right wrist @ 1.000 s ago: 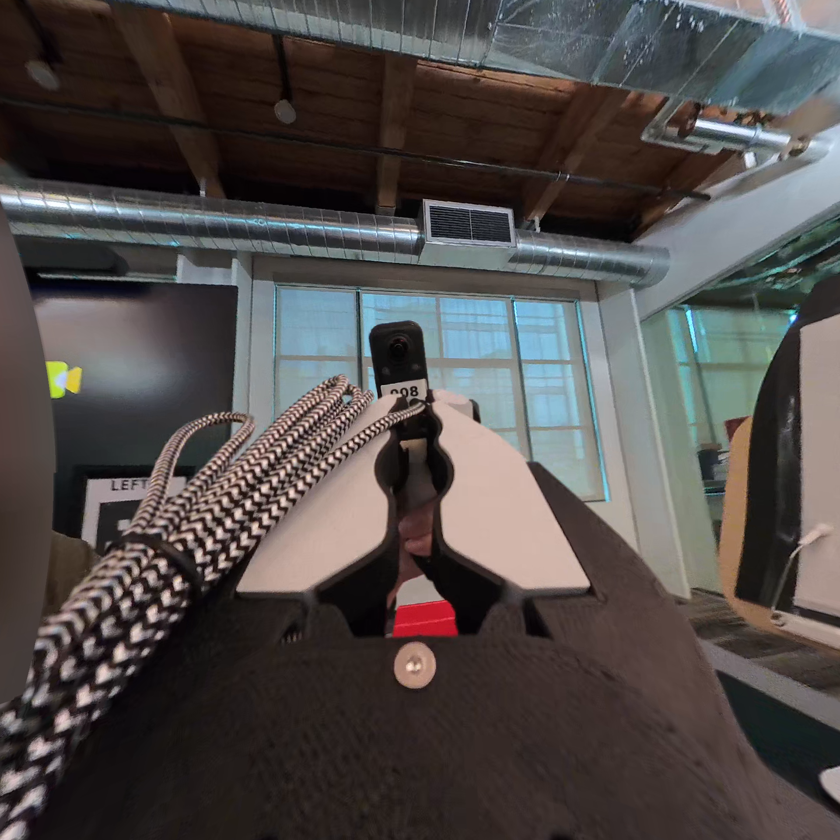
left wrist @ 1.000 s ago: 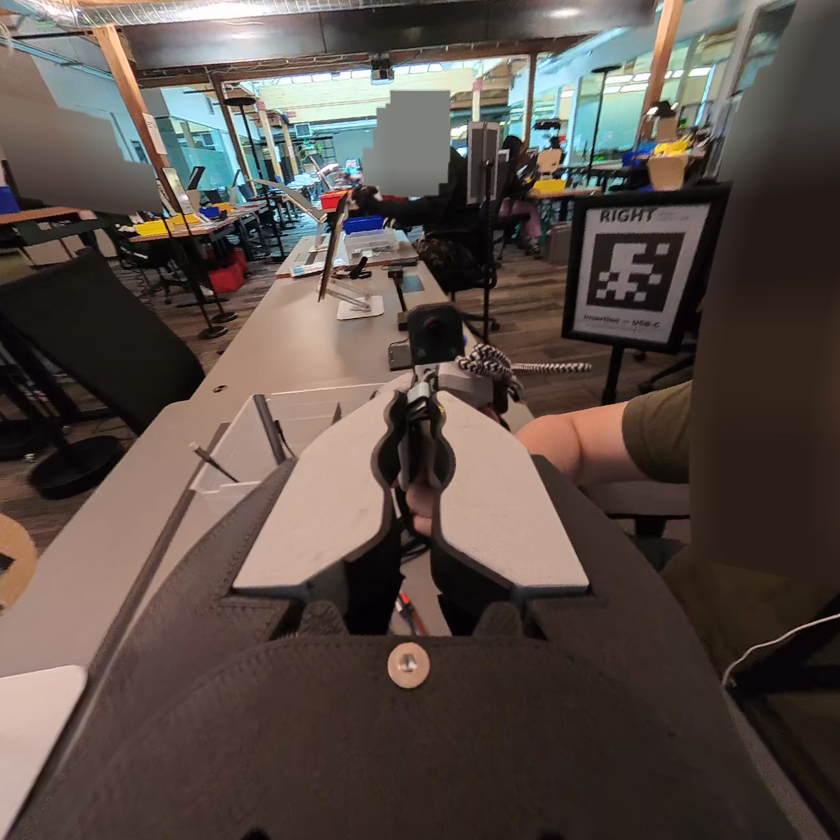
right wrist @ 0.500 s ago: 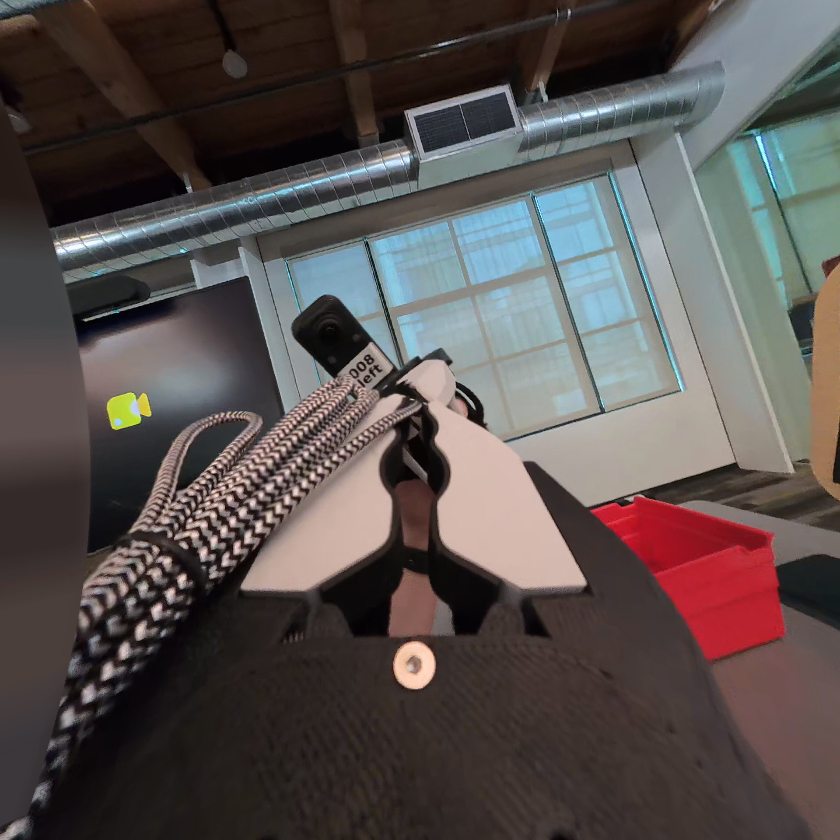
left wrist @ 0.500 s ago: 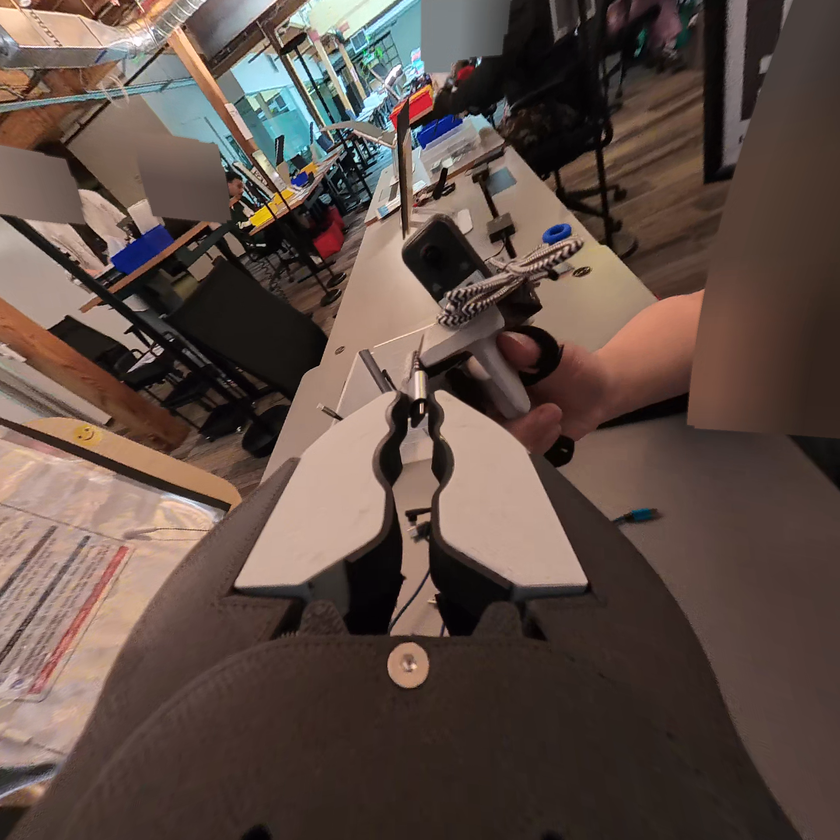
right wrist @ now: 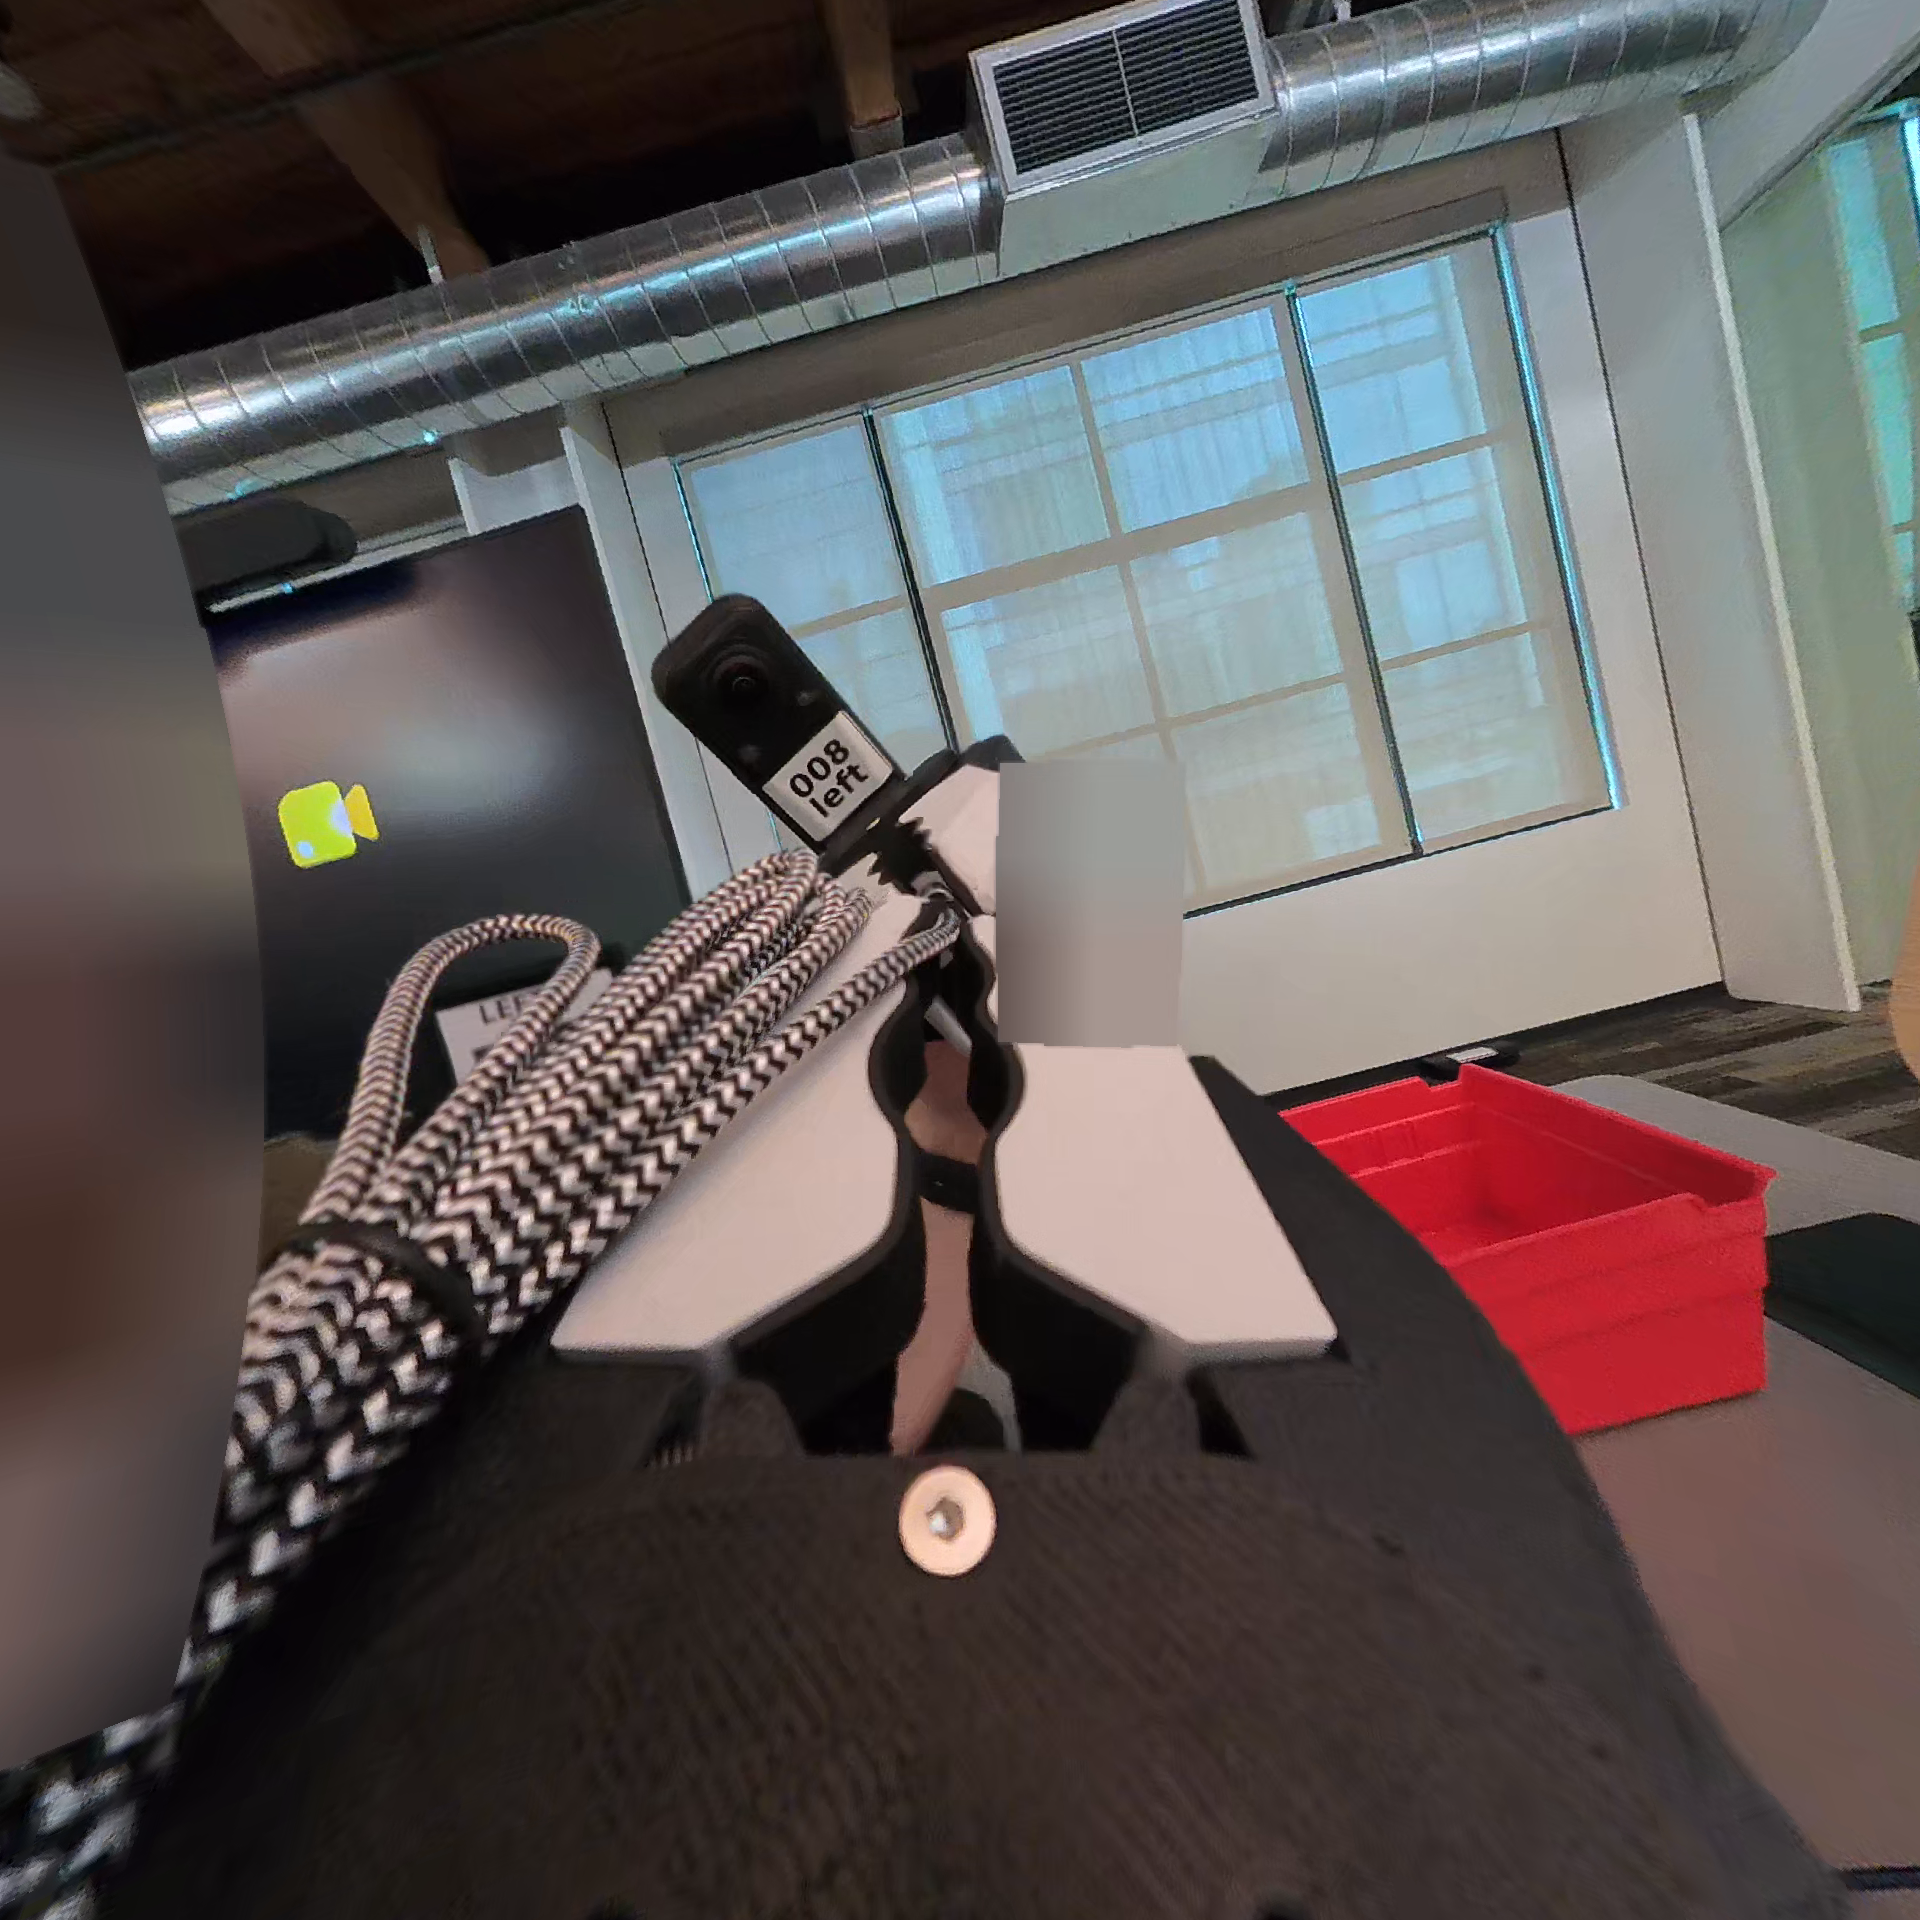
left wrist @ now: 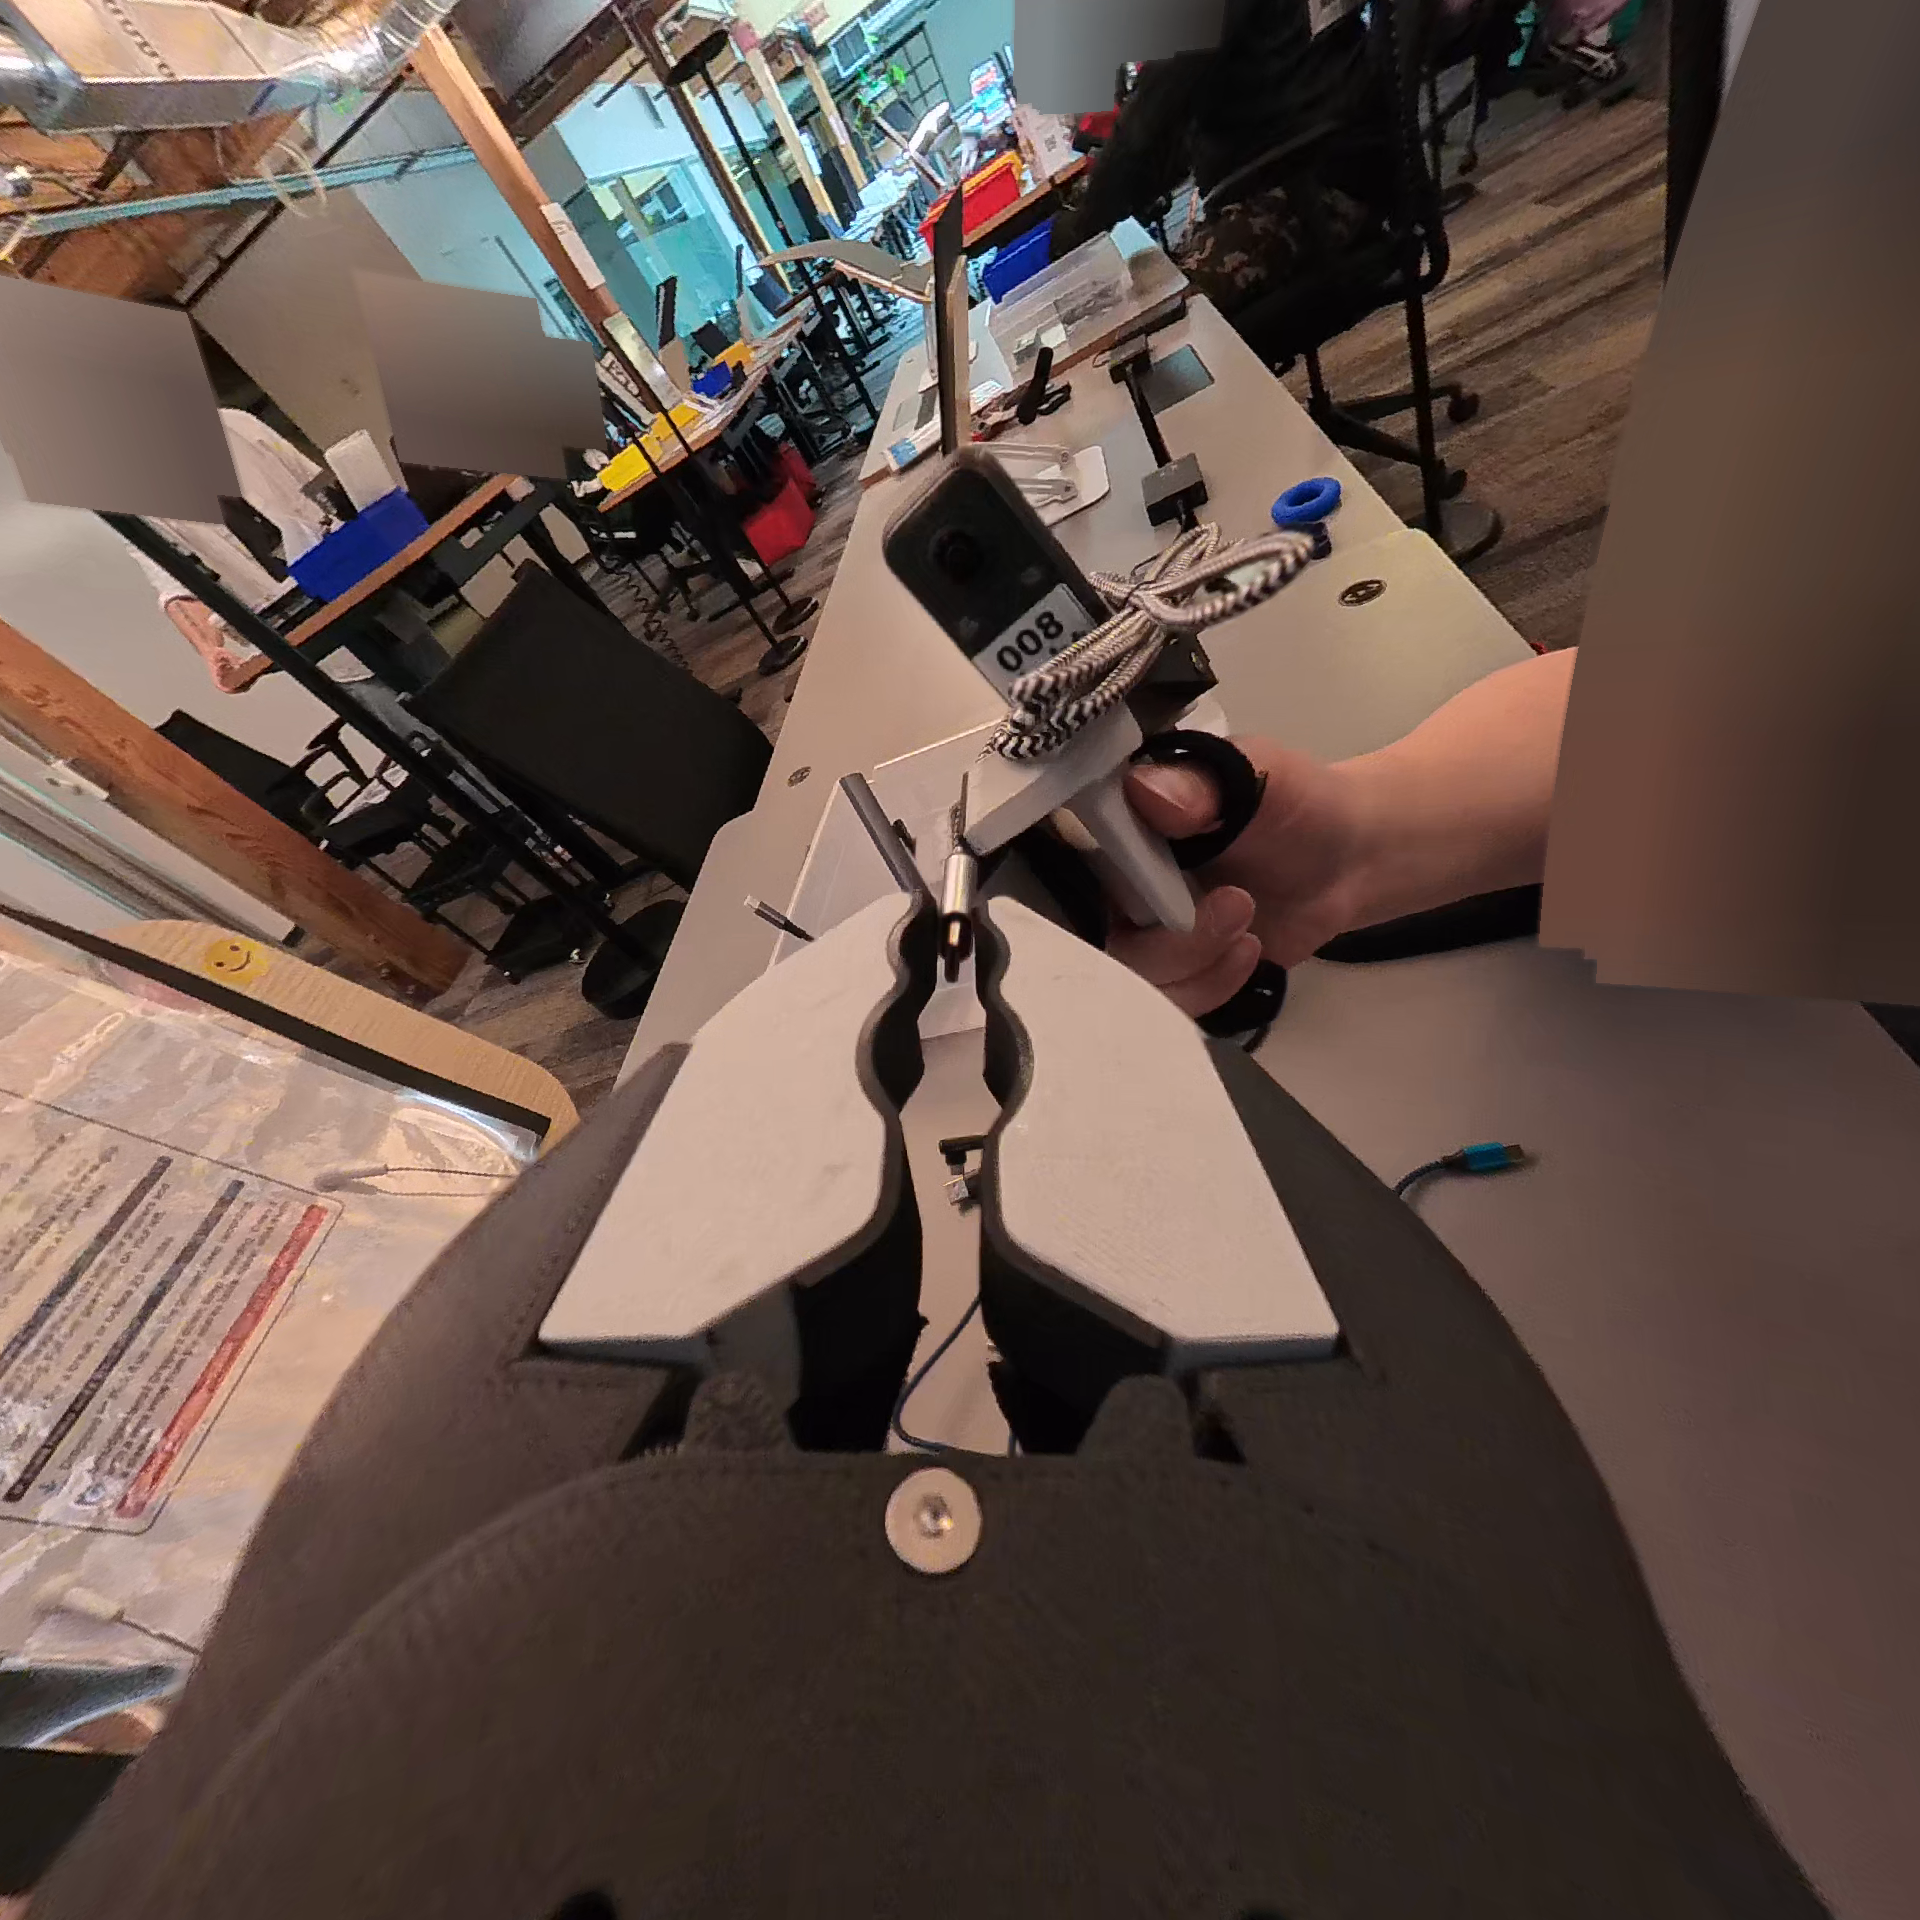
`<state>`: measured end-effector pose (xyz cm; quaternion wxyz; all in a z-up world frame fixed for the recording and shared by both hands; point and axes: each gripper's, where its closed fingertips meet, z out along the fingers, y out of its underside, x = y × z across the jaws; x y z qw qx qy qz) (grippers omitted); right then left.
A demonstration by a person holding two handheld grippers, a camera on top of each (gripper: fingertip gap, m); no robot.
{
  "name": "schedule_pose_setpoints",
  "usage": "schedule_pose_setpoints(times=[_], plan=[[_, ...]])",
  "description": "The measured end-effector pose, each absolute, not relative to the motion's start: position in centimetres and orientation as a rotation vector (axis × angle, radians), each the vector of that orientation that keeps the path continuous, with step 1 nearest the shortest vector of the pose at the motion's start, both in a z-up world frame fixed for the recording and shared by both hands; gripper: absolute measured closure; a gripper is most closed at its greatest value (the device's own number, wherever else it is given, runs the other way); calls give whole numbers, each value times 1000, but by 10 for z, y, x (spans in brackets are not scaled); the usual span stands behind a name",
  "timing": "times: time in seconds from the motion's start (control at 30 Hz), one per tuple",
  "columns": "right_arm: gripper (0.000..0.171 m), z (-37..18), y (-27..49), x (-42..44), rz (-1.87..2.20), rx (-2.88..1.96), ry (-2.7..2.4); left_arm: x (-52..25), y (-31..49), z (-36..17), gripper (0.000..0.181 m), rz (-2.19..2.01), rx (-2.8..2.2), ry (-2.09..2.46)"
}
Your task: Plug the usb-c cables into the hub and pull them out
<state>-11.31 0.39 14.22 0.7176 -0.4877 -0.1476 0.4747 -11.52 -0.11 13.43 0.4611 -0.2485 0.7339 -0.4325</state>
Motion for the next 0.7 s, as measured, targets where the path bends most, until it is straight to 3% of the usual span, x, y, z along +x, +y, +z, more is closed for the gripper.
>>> schedule_pose_setpoints(times=[0.23,0.4,0.7], plan=[[169,141,1,-105,821,-1048,-451,-130,19,158,155,-1223,-690,1617],[168,138,-8,-107,427,-977,-668,-140,23,156,134,-1597,-931,1674],[169,138,-25,-113,-100,-798,-867,-110,3,123,137,-2126,-1355,1772]])
